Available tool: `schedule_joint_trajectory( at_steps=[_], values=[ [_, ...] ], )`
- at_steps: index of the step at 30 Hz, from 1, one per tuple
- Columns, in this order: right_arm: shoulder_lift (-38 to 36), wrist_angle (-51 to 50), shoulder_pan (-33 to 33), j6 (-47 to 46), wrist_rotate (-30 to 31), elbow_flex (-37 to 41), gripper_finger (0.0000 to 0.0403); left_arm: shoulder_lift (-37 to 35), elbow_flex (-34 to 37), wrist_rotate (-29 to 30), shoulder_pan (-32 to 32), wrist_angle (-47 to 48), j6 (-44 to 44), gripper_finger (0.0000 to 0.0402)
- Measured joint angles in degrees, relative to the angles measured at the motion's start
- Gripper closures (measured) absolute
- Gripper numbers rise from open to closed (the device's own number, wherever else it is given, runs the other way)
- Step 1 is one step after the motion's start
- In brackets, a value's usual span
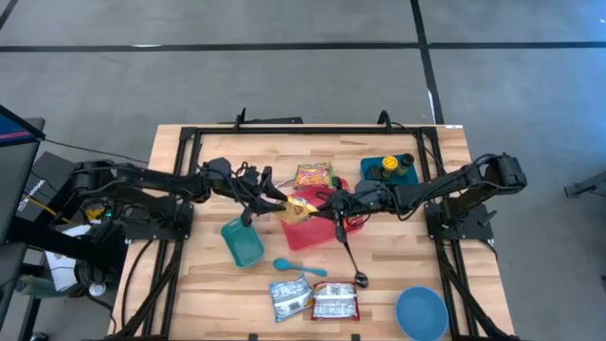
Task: Pick & Place Food Item
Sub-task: Put the yellow noodle pack into the red bin
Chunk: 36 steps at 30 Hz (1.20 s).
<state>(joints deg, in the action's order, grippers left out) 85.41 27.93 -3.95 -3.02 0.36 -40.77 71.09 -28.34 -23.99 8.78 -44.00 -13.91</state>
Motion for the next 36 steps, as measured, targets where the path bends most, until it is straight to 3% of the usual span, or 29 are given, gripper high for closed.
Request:
schedule_joint_trajectory(
  at_steps=[9, 18, 30, 36],
  values=[
    [-2.33, -5.7, -0.04, -5.18, 4.04, 0.0, 0.0401, -8.21, -0.04, 0.62, 0.0, 9.28, 0.23, 0.0273],
    [-7.21, -12.1, -2.66, -9.08, 12.54, 0.02, 0.0402, -9.22, 1.18, 1.44, 0.0, 10.07, 1.66, 0.0283],
    [-11.17, -23.67, -7.29, -25.49, 28.07, 0.02, 0.0403, -9.24, 1.18, 2.13, 0.0, 9.71, 1.66, 0.0286],
    [-11.61, -27.37, -9.28, -35.24, 32.12, 0.02, 0.0403, -9.24, 1.18, 2.12, 0.0, 9.71, 1.66, 0.0285]
  ],
)
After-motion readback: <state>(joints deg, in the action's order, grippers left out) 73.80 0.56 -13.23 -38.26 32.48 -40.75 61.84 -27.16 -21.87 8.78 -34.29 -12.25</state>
